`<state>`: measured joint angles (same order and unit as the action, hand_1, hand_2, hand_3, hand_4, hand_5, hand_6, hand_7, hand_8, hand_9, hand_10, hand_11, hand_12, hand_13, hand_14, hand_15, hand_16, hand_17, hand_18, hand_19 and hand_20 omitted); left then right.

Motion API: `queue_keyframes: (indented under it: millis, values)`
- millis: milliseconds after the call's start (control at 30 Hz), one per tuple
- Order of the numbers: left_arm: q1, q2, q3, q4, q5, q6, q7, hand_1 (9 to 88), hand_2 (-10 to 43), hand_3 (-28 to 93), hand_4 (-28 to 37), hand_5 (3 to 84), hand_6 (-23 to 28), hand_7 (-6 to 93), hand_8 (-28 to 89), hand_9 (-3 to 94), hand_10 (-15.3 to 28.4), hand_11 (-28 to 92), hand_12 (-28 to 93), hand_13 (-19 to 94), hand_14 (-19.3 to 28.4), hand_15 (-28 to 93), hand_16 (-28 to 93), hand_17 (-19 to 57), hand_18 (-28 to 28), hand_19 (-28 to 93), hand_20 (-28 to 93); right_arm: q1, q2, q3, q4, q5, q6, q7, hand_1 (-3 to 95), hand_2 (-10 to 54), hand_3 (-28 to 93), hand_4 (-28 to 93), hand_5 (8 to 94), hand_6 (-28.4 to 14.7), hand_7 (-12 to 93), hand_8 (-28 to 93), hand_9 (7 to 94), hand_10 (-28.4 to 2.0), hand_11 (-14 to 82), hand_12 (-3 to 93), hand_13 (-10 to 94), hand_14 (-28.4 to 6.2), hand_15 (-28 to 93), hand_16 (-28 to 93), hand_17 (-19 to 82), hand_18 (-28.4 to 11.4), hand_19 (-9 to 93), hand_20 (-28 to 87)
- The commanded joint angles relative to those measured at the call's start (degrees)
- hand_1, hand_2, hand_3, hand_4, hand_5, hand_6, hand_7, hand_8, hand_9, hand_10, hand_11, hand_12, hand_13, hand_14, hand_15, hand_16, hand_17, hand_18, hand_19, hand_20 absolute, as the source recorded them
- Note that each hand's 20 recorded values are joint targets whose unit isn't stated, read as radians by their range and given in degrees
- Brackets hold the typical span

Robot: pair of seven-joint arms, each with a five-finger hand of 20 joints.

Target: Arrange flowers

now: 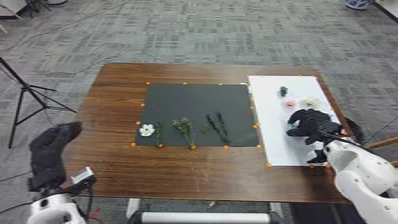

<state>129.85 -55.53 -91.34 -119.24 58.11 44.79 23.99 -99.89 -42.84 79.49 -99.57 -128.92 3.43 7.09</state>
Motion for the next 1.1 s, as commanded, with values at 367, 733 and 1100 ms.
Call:
queue_keyframes:
  millis: [367,733,1100]
  values:
    - [4.9,0.52,-4.53,-2.27,-0.96,-2.90,-2.53,33.4,8.6,67,-24.1,56.5,1.8,24.3,-10,56.0,15.0,26,14,47,16.5,23,-1,17.1,11.3,11,25,24.1,-1.8,-20.7,-6.9,6.5,4.3,-4.0,60.3,-9.5,58,-19,79.0,-0.6,21,10,91.0,-8.7,12.3,32.7,92,-2.8,51,38,56,-16.0,93,50]
    - [1.6,1.83,-2.30,-1.24,0.07,-4.06,-2.75,32.4,8.3,68,-24.8,57.4,1.6,24.4,-10,56.4,14.7,26,14,46,16.8,23,0,15.0,11.8,12,24,47.6,-15.5,-42.7,-1.2,3.6,-7.9,-9.3,59.0,-9.5,58,-20,78.8,1.0,22,9,90.8,-8.6,10.3,32.4,91,-2.5,52,39,56,-15.7,93,51]
    - [0.1,1.87,0.31,-0.74,-0.99,-4.15,-1.38,32.0,8.3,68,-25.2,57.7,1.4,24.3,-10,56.7,14.6,26,15,46,17.2,24,0,13.9,12.0,12,23,49.1,-32.7,-41.7,14.0,-6.5,-15.0,-10.7,58.6,-9.5,59,-21,78.3,1.9,23,7,90.3,-8.8,8.7,28.9,91,-1.9,55,38,57,-15.2,93,54]
